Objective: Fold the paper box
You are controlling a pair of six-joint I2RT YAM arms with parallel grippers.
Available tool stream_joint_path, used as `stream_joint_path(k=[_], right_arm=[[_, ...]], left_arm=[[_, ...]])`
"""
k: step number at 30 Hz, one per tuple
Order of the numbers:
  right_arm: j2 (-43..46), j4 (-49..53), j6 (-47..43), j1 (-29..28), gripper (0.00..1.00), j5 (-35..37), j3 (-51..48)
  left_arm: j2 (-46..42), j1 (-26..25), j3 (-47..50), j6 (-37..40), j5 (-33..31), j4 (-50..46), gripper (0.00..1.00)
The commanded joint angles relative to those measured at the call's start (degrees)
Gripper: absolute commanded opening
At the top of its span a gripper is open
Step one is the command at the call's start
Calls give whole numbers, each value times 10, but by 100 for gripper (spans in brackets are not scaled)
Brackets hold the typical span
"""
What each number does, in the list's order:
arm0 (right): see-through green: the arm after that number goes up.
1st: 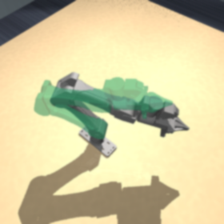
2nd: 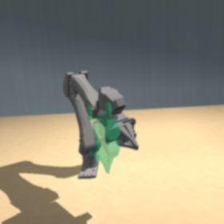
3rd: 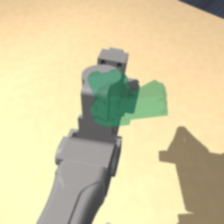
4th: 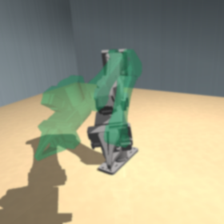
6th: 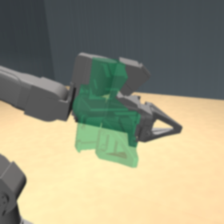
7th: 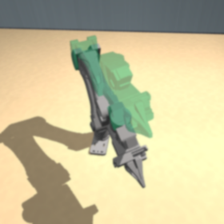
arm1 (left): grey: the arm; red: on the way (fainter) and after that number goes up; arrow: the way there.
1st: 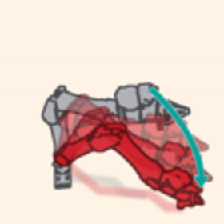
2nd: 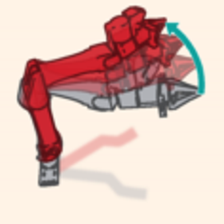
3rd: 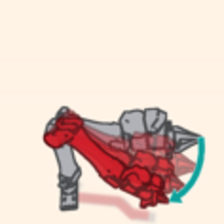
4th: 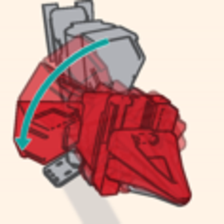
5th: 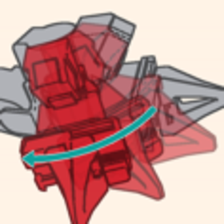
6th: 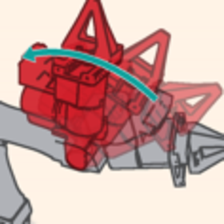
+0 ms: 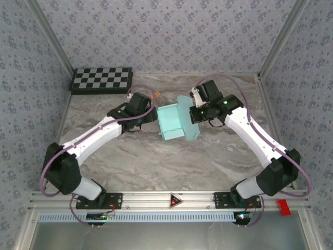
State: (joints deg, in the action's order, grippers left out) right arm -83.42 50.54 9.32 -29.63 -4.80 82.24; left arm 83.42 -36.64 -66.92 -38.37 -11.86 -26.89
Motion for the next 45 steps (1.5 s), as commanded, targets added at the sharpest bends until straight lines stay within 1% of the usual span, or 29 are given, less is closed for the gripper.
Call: stream_joint_path(k=[1,2,4,7,12,15,21,25,34,38,45], right_arm=[[-27,65,-110,3,0,-15,46],[-34,74,-126,2,0,-14,57],[-50,90,-170,1,0,-6,80],[-68,117,-236,-9,0,11,108],[-91,145,-359,-28,0,31,144],[-104,157,-414,-40,0,36,161],[-169,217,-479,-55,1,64,226],[-211,254,-526,-56,0,60,263],[-273,287,-601,-67,0,91,335],[-302,306,-621,-70,0,100,364],[-321,292,-659,-73,0,112,379]], left_arm=[[-34,23,17,113,35,13,71],[-39,32,21,123,43,11,71],[-50,56,31,149,78,13,72],[-73,84,53,179,105,19,73],[-114,110,90,225,137,37,75],[-125,120,106,243,160,46,75],[-138,122,127,283,178,66,76],[-148,123,143,304,183,86,76],[-166,125,190,310,202,147,76],[-175,125,213,334,222,171,75],[-181,125,236,352,239,189,75]])
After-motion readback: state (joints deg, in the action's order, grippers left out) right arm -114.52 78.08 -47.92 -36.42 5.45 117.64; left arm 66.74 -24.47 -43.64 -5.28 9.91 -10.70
